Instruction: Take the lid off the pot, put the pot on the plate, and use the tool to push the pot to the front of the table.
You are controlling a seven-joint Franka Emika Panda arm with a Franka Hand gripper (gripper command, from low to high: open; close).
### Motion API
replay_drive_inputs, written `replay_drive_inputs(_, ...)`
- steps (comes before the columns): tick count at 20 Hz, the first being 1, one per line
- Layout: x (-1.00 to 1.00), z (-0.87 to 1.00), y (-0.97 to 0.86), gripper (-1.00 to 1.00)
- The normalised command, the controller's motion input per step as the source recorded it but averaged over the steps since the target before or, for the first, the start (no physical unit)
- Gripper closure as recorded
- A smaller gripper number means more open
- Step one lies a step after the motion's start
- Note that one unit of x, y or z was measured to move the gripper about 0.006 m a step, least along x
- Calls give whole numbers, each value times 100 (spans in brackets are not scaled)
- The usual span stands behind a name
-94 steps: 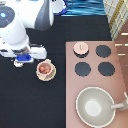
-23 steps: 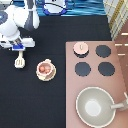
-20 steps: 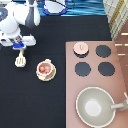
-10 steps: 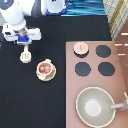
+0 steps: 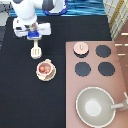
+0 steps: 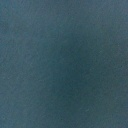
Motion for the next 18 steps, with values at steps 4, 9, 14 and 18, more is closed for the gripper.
replay_drive_inputs(4,-95,-58,23,100)
replay_drive_inputs(9,-58,-73,10,100)
replay_drive_inputs(14,62,-49,26,100)
replay_drive_inputs(18,81,-25,29,100)
